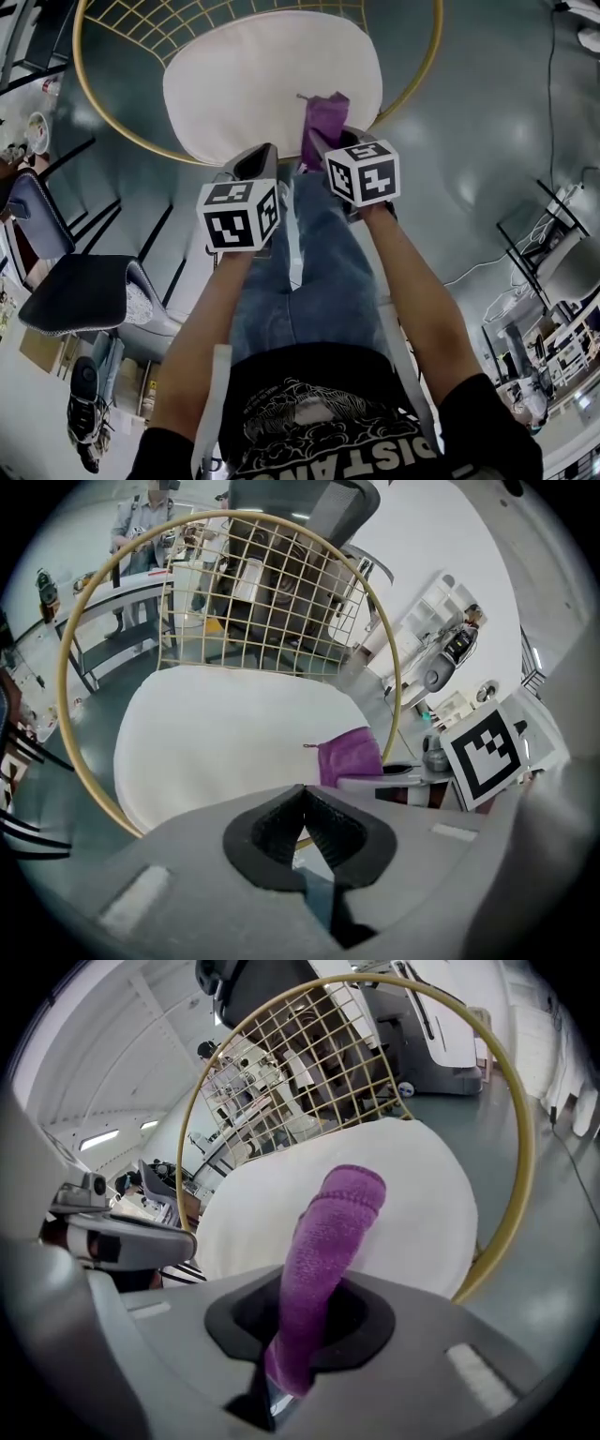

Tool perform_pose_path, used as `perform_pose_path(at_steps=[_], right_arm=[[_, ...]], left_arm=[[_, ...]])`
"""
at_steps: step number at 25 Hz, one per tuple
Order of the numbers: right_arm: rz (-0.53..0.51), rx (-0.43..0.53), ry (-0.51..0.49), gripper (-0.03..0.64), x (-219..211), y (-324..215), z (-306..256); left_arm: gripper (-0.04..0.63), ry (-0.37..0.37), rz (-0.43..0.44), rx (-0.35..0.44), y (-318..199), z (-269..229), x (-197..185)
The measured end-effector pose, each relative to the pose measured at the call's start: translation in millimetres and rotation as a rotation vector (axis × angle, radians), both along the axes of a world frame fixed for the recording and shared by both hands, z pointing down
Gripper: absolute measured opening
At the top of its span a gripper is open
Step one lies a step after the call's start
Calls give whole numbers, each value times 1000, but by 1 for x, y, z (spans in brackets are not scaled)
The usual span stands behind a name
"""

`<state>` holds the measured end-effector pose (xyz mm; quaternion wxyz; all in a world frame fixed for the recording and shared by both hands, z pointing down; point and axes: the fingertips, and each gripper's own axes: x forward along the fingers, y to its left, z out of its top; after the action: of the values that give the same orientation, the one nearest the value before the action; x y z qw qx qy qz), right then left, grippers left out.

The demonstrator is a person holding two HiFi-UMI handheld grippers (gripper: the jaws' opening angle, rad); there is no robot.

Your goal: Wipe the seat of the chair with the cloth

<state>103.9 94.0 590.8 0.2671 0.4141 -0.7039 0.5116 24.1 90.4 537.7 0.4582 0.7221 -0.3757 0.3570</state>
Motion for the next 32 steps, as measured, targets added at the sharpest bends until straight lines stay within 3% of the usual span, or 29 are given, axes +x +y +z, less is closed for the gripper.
perform_pose_path(at_steps=[8,15,21,29,32], right_arm=[[23,-1,33,60,59,-3,-6],[29,15,1,60,78,-7,-32],[-6,103,-38,60,63,-30,-95],[-51,300,-67,60,29,-69,-195],[-49,346,-73,60,12,-66,-229]], left_arm=[[-5,-9,-1,14,-10,-7,25],[-6,-38,-7,38,-15,-19,35],[-6,-26,-57,104,-36,-69,28],[-8,40,-103,269,-60,-155,18],[-8,60,-108,276,-53,-183,8]])
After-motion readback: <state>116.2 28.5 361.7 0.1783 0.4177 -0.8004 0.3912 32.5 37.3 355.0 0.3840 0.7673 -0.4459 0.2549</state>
